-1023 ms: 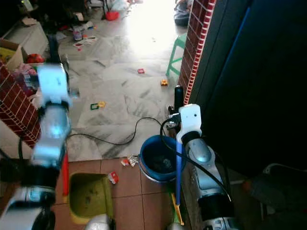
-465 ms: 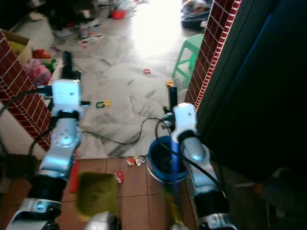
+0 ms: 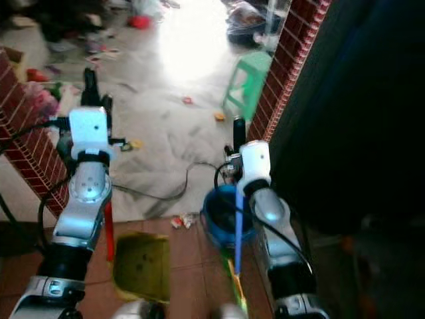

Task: Sweep floor

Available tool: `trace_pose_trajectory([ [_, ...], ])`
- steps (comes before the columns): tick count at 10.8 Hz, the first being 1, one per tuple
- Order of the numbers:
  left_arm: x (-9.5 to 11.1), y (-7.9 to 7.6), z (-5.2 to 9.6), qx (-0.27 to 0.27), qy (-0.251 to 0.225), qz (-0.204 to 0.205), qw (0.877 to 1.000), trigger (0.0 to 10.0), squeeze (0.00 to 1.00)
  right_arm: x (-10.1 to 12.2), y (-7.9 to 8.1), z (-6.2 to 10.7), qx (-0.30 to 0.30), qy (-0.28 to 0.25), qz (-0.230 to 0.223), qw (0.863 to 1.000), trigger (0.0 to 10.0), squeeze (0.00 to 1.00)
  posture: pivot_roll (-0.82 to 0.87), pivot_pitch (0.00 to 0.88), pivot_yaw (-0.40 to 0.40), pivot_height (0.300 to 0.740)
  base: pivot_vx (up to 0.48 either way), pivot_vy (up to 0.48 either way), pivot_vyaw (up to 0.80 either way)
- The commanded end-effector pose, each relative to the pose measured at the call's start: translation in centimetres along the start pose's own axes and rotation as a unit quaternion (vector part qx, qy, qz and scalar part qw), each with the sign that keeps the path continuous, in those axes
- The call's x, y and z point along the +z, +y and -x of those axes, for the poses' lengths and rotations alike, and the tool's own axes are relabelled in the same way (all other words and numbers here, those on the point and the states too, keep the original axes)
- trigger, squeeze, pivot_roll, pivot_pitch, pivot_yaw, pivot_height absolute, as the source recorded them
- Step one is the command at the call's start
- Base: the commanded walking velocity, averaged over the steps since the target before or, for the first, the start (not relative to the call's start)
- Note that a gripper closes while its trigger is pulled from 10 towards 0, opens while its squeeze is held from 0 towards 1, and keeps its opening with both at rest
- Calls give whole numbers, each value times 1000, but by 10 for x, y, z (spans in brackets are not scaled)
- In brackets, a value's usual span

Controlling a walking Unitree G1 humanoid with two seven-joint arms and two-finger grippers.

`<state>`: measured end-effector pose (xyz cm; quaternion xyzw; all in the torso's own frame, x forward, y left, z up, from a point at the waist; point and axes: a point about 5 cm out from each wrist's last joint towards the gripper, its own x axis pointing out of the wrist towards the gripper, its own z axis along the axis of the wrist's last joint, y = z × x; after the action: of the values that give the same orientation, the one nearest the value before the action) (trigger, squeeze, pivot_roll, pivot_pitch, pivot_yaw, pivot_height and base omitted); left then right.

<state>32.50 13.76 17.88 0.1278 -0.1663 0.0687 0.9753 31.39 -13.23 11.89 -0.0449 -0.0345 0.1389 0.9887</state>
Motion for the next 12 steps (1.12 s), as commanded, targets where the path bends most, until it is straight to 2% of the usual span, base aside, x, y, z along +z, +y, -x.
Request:
trace_pose_trajectory([
  [1,15,-6,-1,-21,-30,-5,999,10000,0,3,-4,1,-10,-8,-1,1000,10000,0,18,34,-42,740,0,480,0],
  [5,7,-1,6,-10,0,-8,1000,10000,0,4,-4,0,-11,-12,-3,1000,10000,0,19,36,-41,740,0,480,0],
  [6,5,2,9,9,5,-14,1000,10000,0,5,-3,-1,-9,-14,-3,1000,10000,0,18,36,-45,740,0,480,0],
  [9,2,7,9,38,-3,-20,999,10000,0,7,-2,-3,-1,-18,3,1000,10000,0,16,33,-47,740,0,0,0],
  [12,-9,8,12,66,40,16,997,10000,0,10,0,-3,2,-29,7,1000,10000,0,15,29,-44,740,0,0,0],
])
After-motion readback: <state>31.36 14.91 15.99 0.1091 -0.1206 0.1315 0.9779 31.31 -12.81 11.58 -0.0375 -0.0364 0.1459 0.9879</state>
